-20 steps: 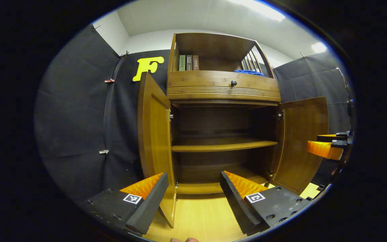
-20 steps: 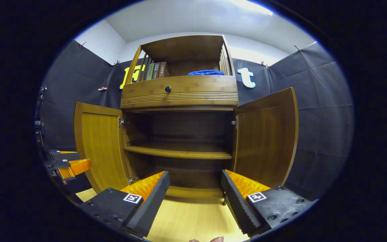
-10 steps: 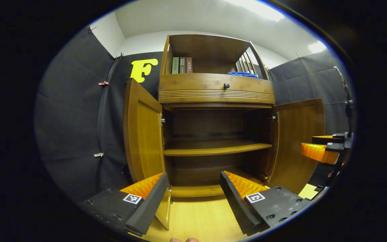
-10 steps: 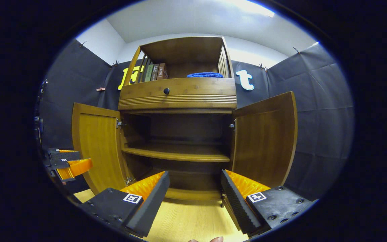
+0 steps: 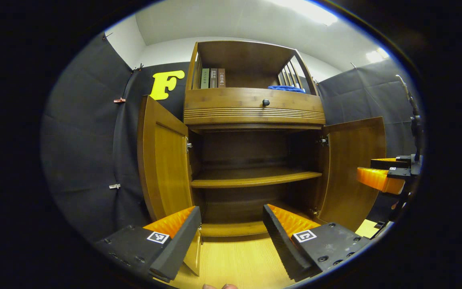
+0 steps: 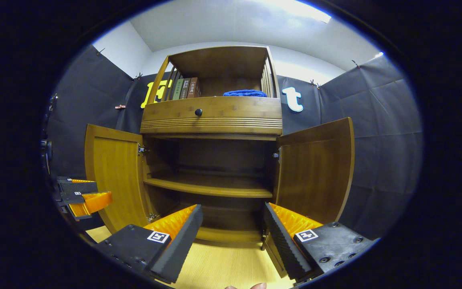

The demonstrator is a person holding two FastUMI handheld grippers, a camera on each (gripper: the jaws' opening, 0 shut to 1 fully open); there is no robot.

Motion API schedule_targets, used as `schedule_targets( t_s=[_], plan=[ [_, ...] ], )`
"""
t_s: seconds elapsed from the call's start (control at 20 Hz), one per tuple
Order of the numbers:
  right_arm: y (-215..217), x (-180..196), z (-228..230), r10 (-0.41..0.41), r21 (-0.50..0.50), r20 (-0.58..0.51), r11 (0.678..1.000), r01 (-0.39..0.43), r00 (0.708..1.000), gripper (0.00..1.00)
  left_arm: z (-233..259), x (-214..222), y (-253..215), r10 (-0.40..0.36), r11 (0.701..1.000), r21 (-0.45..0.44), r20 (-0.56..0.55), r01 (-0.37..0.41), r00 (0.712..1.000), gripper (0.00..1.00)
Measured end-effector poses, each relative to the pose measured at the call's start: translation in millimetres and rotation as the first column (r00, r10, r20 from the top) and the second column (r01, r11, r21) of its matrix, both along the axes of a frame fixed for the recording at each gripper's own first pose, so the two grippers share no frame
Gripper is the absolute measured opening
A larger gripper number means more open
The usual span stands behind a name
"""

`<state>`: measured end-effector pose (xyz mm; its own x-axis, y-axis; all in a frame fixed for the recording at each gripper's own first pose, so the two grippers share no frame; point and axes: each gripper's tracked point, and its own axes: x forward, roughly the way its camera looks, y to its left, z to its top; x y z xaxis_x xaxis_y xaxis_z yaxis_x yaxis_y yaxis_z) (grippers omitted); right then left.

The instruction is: Open the right door of the double-door shoe cabinet with the right hand, and open the left door with the left hand.

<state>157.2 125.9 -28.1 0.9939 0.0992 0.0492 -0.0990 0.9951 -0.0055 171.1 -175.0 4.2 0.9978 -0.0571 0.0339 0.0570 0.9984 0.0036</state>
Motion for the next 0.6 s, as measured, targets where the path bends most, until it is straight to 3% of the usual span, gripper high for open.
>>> schedule_targets(
  t_s=[0.15,0.2,0.4,0.45,0.6],
  plan=[
    [-1.2,7.7,9.1,-0.006,-0.01,0.013,1.0,0.006,1.0,1.0,2.1,2.6,0.3,0.0,1.0,-0.001,-0.001,0.0,1.0,0.96],
    [-1.7,7.3,9.2,-0.007,-0.014,0.014,1.0,0.007,1.0,0.95,2.3,3.1,-0.4,0.0,1.0,-0.001,-0.001,0.0,1.0,0.96],
    [-3.5,8.6,12.7,-0.008,-0.015,0.018,1.0,0.008,1.0,0.96,6.2,6.3,-2.8,-0.001,1.0,-0.004,0.005,0.001,1.0,0.96],
    [-3.8,9.5,13.4,-0.008,-0.019,0.02,1.0,0.009,1.0,1.0,7.8,7.4,-2.5,0.0,1.0,-0.002,0.007,0.0,1.0,0.96],
    [-3.2,10.9,15.1,-0.004,-0.024,0.02,1.0,0.005,1.0,0.98,8.8,10.1,-3.1,-0.002,1.0,0.0,0.005,0.002,1.0,0.96]
  ],
)
